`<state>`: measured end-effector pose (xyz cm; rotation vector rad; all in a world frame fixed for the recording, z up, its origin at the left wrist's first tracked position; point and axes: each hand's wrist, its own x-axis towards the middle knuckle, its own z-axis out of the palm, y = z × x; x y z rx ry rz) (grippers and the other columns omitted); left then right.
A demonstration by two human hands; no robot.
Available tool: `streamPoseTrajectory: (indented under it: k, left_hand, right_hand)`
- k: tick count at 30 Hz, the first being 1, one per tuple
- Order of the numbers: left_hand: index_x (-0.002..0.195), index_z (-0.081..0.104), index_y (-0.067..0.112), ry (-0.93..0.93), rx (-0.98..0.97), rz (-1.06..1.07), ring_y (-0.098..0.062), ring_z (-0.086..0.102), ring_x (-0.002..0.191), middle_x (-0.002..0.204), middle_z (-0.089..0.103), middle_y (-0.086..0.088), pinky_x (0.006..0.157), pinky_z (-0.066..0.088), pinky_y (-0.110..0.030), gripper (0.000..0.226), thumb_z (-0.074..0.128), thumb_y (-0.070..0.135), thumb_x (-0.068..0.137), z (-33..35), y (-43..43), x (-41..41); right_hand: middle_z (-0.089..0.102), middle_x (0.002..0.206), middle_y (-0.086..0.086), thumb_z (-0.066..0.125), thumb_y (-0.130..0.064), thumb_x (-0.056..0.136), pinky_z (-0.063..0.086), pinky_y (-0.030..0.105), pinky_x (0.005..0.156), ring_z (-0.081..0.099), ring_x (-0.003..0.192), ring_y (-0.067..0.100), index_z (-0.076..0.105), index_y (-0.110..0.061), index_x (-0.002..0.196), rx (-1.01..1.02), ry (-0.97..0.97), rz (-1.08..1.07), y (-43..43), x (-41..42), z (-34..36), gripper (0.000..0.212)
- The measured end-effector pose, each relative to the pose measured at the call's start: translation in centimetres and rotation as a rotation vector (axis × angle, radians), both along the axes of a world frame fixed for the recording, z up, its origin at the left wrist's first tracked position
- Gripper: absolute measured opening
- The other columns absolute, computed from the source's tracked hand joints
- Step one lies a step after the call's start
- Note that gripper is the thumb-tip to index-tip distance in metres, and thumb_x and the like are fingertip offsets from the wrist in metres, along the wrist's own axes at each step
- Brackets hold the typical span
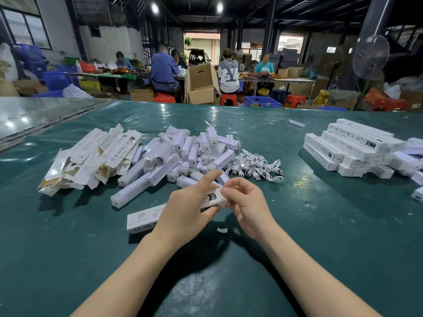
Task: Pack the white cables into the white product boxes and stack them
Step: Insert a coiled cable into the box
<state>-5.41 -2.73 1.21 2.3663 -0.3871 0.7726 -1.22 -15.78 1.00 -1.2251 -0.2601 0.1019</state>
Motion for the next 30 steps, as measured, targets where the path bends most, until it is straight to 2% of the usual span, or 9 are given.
streamPoseTrajectory:
  k: [4,11,15,17,19,22,24,27,30]
  left_hand:
    - [0.13,0.048,0.025,-0.011,-0.006,0.006,-0.006,0.045,0.104,0.105,0.07,0.005,0.073,0.031,-0.009,0.067,0.077,0.013,0.071,-0.1,0.0,0.1]
    - [0.129,0.05,0.025,-0.068,-0.025,0.059,-0.009,0.048,0.099,0.101,0.071,0.005,0.07,0.031,-0.013,0.067,0.078,0.011,0.07,0.0,0.1,0.3]
    - [0.127,0.053,0.016,-0.157,-0.086,0.139,-0.013,0.06,0.086,0.094,0.073,-0.001,0.068,0.034,-0.013,0.067,0.082,0.012,0.066,0.3,0.9,0.7]
    - [0.126,0.054,0.015,-0.159,-0.069,0.192,-0.02,0.067,0.08,0.093,0.073,-0.003,0.065,0.032,-0.013,0.068,0.082,0.01,0.065,0.3,1.3,0.7]
    - [0.128,0.052,0.017,-0.156,-0.047,0.233,-0.023,0.069,0.08,0.093,0.073,-0.003,0.067,0.034,-0.014,0.071,0.083,0.01,0.064,0.2,1.5,0.8]
    - [0.131,0.047,0.024,-0.12,-0.075,0.202,-0.019,0.069,0.084,0.095,0.072,0.002,0.072,0.04,-0.02,0.075,0.081,0.011,0.066,0.1,1.2,0.8]
    - [0.128,0.042,0.036,-0.137,-0.078,0.135,-0.01,0.065,0.081,0.095,0.069,0.007,0.071,0.038,-0.014,0.079,0.082,0.011,0.065,0.1,0.7,0.7]
    - [0.124,0.039,0.042,-0.162,-0.053,0.088,-0.01,0.065,0.083,0.097,0.067,0.009,0.071,0.034,-0.012,0.082,0.081,0.005,0.064,-0.1,0.1,0.8]
    - [0.127,0.048,0.025,-0.117,-0.112,0.101,-0.009,0.061,0.087,0.098,0.06,0.015,0.07,0.033,-0.01,0.068,0.079,0.01,0.068,-0.1,0.3,0.9]
  right_hand:
    - [0.055,0.053,-0.001,0.052,0.015,0.081,0.037,0.026,0.06,0.042,0.054,0.017,0.055,-0.009,0.063,0.043,0.032,0.002,-0.1,0.2,0.0,0.03]
    - [0.058,0.062,-0.003,0.057,0.006,0.083,0.042,0.014,0.058,0.05,0.054,0.003,0.064,-0.016,0.072,-0.279,-0.26,-0.167,0.8,-1.0,0.2,0.026]
    - [0.067,0.092,-0.002,0.052,0.006,0.088,0.043,0.006,0.072,0.058,0.076,-0.011,0.066,-0.01,0.107,-0.407,-0.44,-0.121,1.2,-2.0,0.7,0.028]
    - [0.064,0.108,0.0,0.049,0.006,0.087,0.044,0.01,0.081,0.056,0.085,-0.015,0.05,-0.014,0.131,-0.623,-0.669,-0.12,1.0,-2.3,0.4,0.048]
    - [0.064,0.116,0.007,0.047,0.006,0.086,0.045,0.018,0.081,0.059,0.088,-0.005,0.034,-0.022,0.14,-0.774,-0.802,-0.111,1.0,-2.5,0.1,0.062]
    - [0.065,0.107,0.008,0.047,0.01,0.086,0.043,0.008,0.083,0.06,0.09,-0.007,0.042,-0.038,0.123,-0.486,-0.574,-0.128,1.0,-2.4,0.5,0.061]
    - [0.066,0.097,0.006,0.051,0.01,0.085,0.046,0.01,0.078,0.062,0.083,-0.005,0.053,-0.031,0.109,-0.33,-0.379,-0.139,0.8,-2.0,0.6,0.047]
    - [0.07,0.087,0.006,0.056,0.004,0.084,0.051,0.018,0.076,0.063,0.073,0.003,0.067,-0.015,0.095,-0.397,-0.301,-0.209,0.9,-1.6,0.3,0.025]
    - [0.068,0.062,-0.009,0.059,0.003,0.08,0.051,0.016,0.067,0.063,0.061,0.003,0.068,-0.018,0.075,-0.334,-0.205,-0.23,1.2,-1.5,0.2,0.024]
